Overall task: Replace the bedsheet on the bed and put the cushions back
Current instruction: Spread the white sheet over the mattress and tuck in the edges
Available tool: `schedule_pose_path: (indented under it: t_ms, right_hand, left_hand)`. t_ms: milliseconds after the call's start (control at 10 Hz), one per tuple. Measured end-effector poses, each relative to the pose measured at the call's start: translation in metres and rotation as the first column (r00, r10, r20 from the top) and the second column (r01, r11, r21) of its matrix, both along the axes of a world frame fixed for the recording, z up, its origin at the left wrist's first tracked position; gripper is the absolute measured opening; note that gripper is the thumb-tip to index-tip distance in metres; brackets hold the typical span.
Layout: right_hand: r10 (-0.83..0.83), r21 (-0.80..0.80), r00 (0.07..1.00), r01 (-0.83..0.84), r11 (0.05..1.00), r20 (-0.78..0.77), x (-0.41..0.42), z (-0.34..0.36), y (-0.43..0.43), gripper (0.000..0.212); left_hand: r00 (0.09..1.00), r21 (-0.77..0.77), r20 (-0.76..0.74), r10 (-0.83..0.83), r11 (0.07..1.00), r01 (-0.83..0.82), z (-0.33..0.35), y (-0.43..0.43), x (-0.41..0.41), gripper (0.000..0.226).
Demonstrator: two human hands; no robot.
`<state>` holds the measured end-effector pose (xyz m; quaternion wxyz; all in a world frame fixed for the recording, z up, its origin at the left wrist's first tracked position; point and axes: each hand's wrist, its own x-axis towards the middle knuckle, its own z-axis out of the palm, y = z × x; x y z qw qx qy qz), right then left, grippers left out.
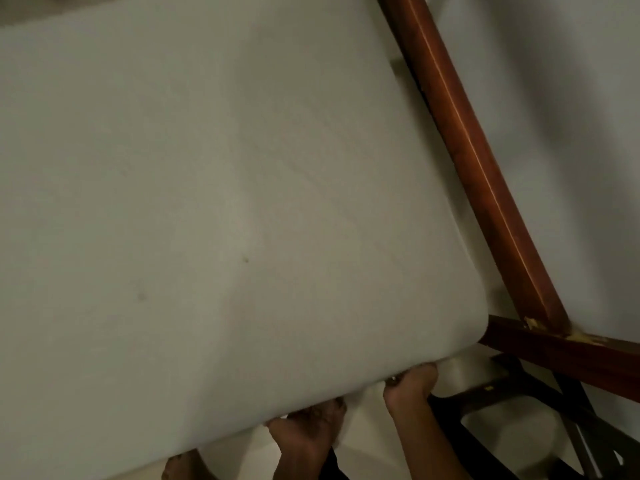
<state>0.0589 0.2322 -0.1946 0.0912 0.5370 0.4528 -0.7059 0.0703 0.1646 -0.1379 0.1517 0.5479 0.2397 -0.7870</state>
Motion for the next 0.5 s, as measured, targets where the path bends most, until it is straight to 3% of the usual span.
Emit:
schedule_pose_path:
  t_ms: [100,200,300,400,500]
  right_hand:
    - [0.238,0.582,0.946,-0.324,0.746,0.222,-0.014,0.017,-0.007,0.046]
    - [0.551,0.902,0.82,-0.346,0.26,0.155,-0.036,0.042,-0.022,0.053]
    - [0.943,0.948,0.313,-0.319,-0.005,0.11,-0.071,0.051,-0.072,0.054]
    - [0.974,0.935,-0.12,-0.279,-0.22,0.193,-0.121,0.039,-0.134,0.055]
    - [0.909,0.916,-0.264,-0.152,-0.37,0.323,-0.196,0.02,-0.193,0.059]
  left_hand:
    - [0.762,0.115,0.186,-0.62,0.784,0.61,-0.043,-0.048,0.163,0.057]
    - [0.12,-0.146,0.591,-0.798,0.041,0.988,-0.051,-0.061,0.184,0.091]
    - [-0.108,-0.081,0.937,-0.331,-0.51,0.857,-0.026,-0.098,0.154,0.084]
    - [0.139,-0.119,0.99,-0.031,-0.713,0.691,0.005,-0.156,0.068,0.039]
    - [0.332,-0.084,0.935,0.126,-0.829,0.552,-0.015,-0.212,-0.016,0.016]
